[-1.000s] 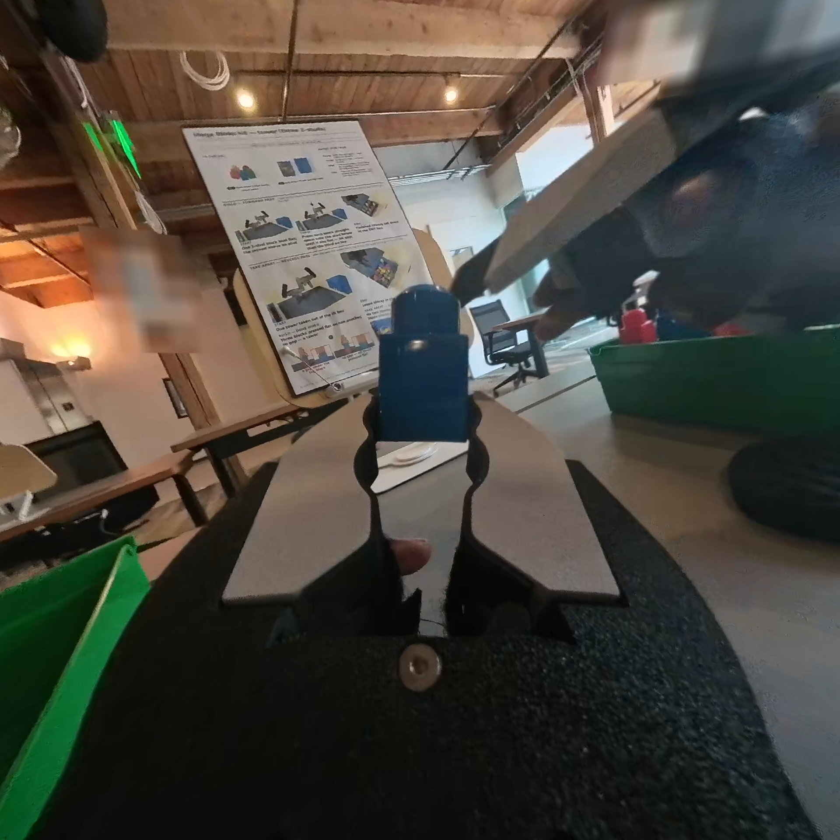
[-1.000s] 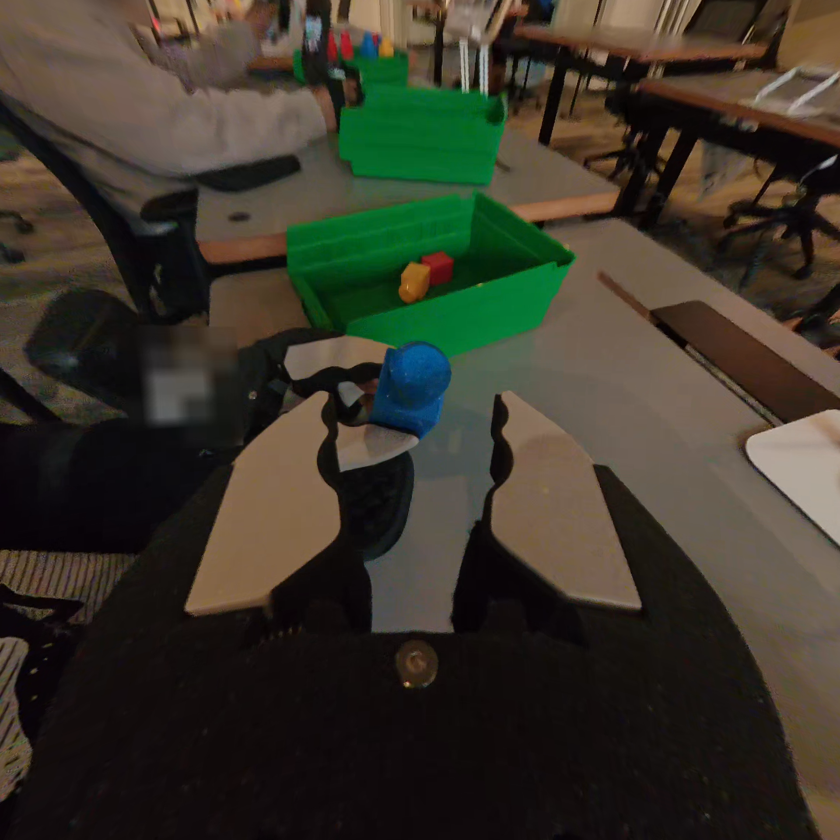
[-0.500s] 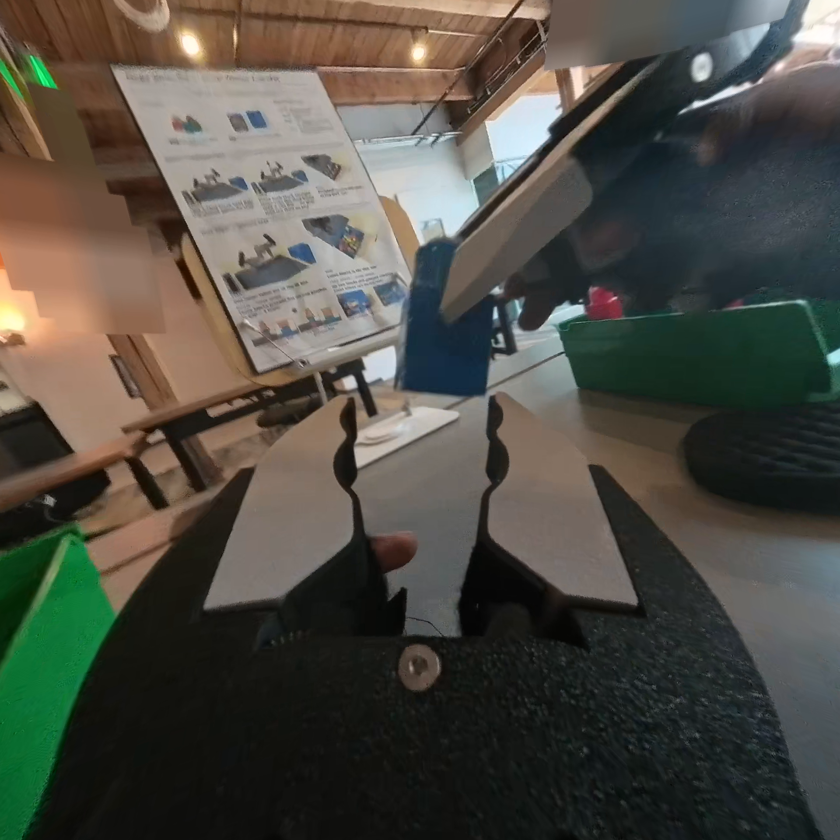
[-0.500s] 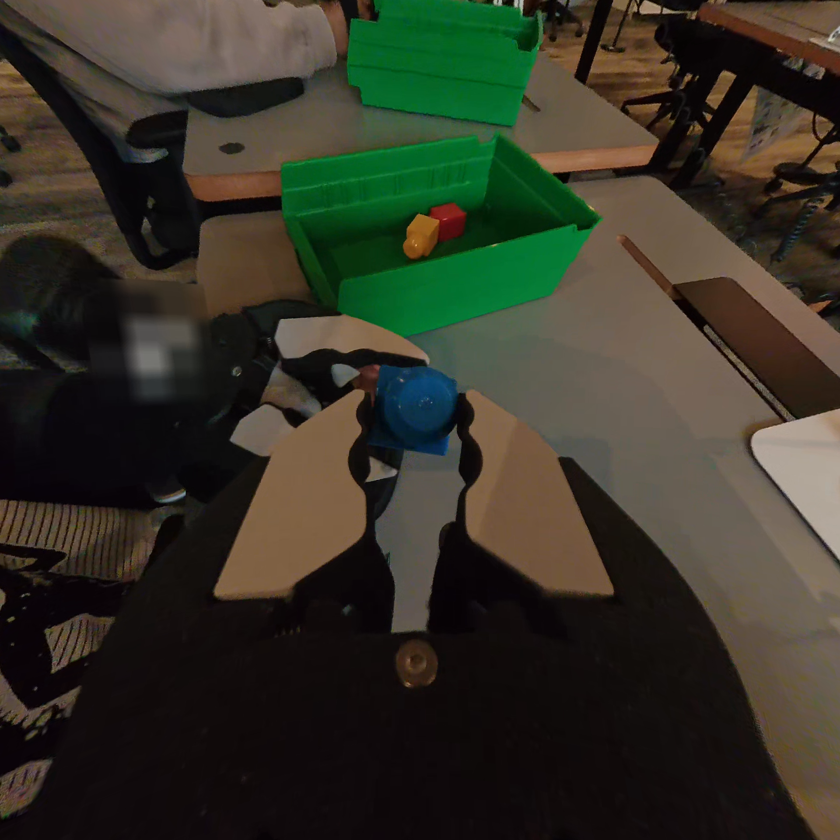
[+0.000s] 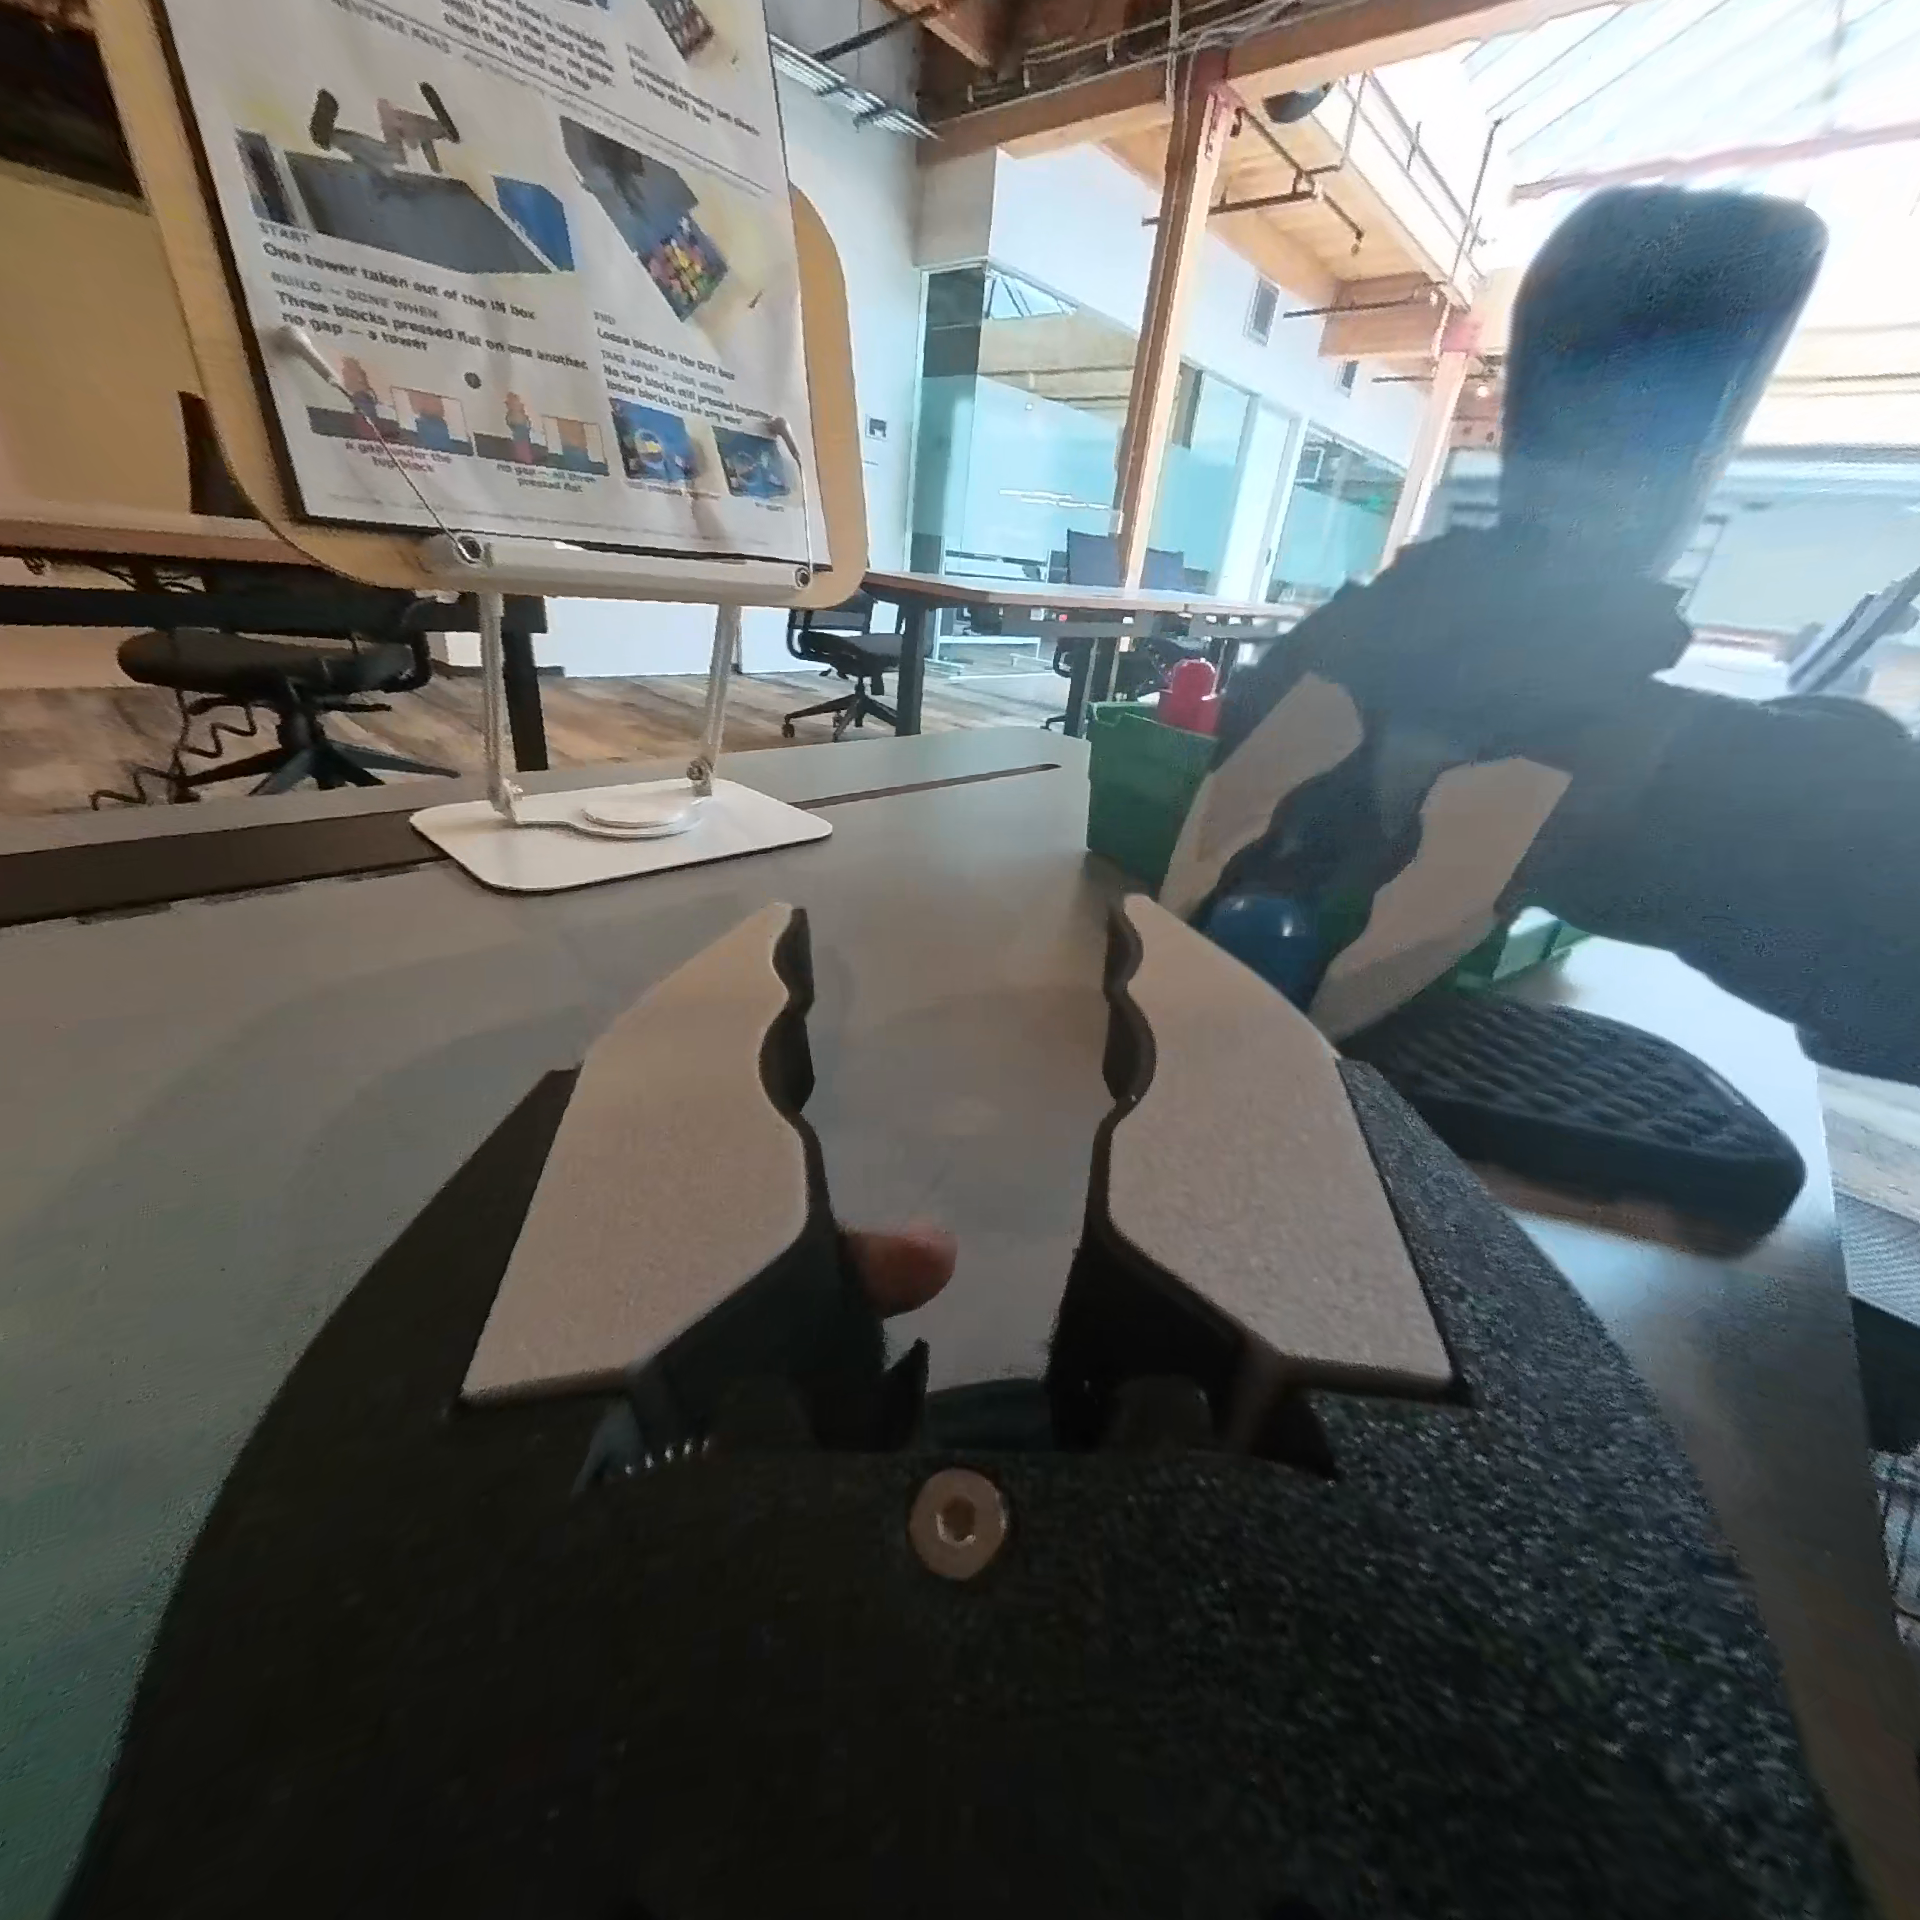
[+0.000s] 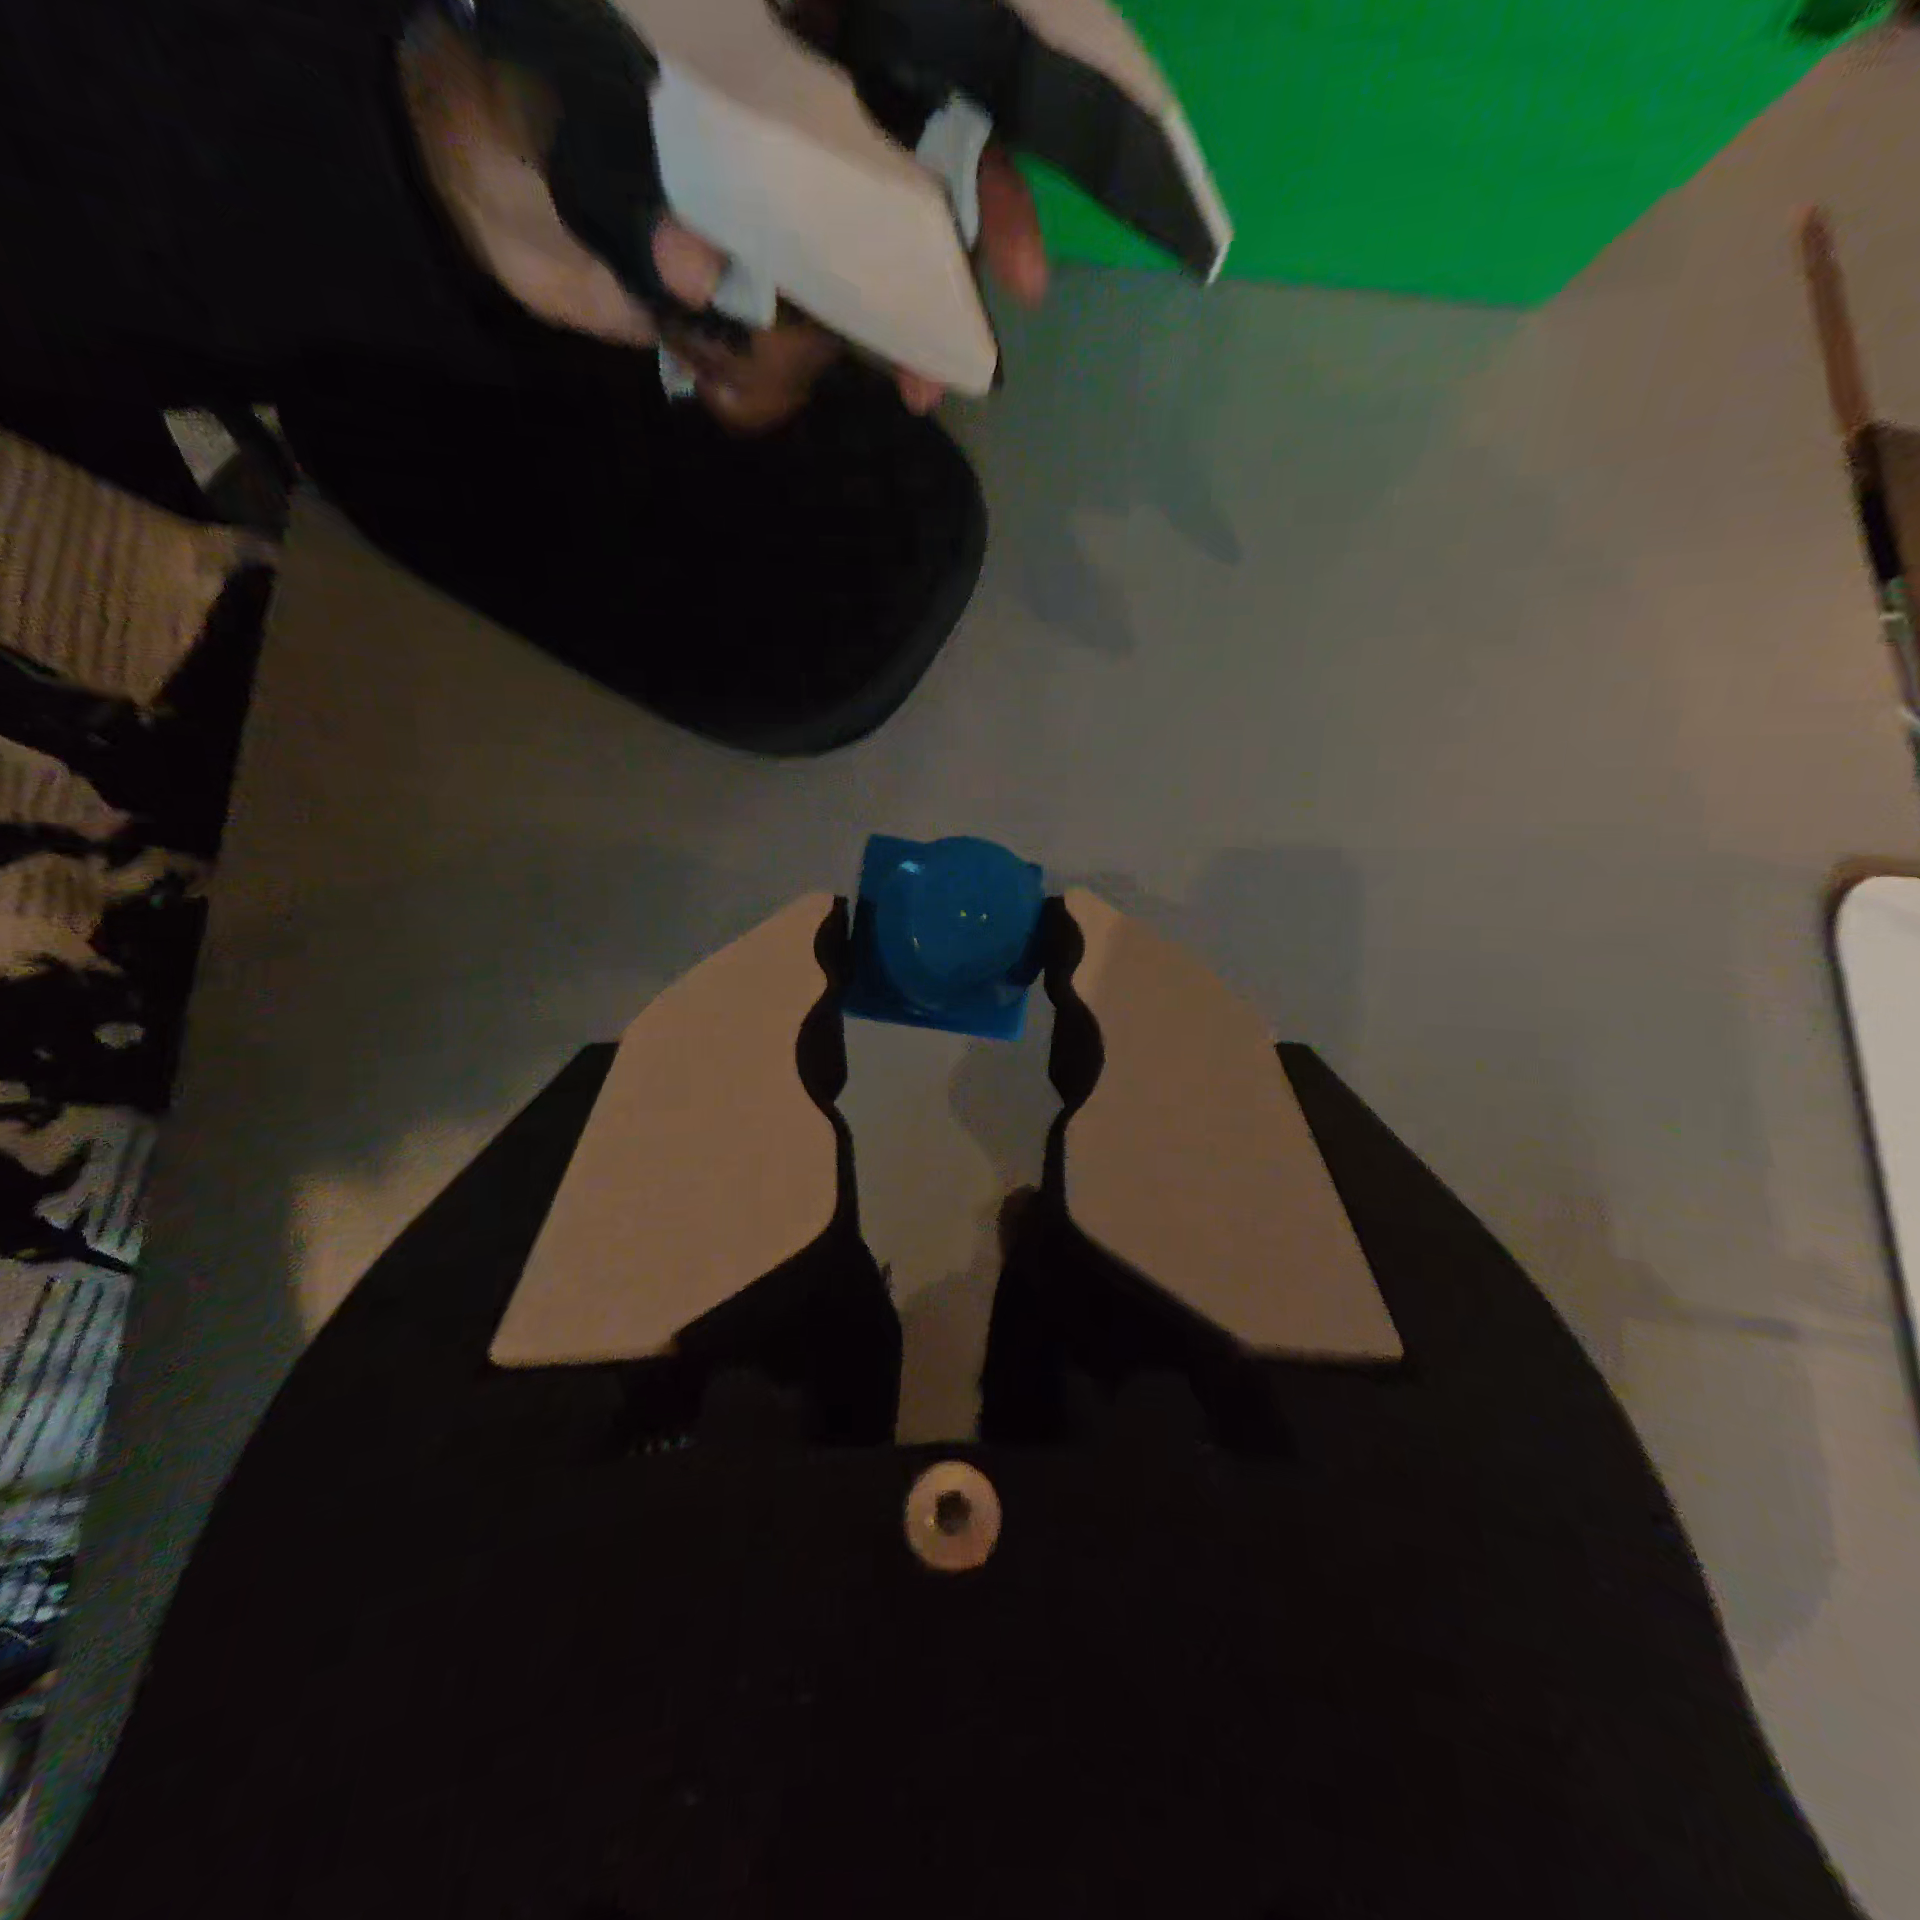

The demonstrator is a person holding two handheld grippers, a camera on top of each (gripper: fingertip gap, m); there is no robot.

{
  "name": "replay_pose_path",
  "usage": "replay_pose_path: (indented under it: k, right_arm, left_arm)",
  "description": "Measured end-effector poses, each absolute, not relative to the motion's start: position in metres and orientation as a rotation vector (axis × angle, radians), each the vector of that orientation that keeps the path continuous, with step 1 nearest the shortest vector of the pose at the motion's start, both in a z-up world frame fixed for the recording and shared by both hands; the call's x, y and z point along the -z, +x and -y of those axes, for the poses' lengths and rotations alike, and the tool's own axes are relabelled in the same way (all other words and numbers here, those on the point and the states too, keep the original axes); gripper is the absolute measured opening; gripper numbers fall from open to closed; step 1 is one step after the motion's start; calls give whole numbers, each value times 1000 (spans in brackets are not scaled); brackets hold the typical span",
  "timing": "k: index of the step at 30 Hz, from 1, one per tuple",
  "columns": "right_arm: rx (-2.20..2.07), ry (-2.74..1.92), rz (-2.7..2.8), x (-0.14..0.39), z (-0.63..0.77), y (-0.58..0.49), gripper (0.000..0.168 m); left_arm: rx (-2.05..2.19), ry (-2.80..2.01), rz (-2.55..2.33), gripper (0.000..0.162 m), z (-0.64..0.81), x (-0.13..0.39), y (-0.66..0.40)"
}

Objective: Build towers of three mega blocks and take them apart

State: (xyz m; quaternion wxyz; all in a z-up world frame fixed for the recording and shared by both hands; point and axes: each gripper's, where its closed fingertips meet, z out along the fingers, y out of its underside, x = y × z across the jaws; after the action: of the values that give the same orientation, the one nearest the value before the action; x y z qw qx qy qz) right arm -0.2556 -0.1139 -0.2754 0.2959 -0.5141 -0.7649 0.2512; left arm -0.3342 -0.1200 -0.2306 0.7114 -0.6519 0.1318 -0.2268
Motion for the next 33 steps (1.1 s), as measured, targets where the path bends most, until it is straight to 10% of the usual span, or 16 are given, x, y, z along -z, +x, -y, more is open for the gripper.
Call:
replay_pose_path:
  k: [33]
  right_arm:
    - [-589, -1348, 2248, 331, 108, -243, 36]
  left_arm:
    - [494, -1453, -334, 51, 118, 232, -338]
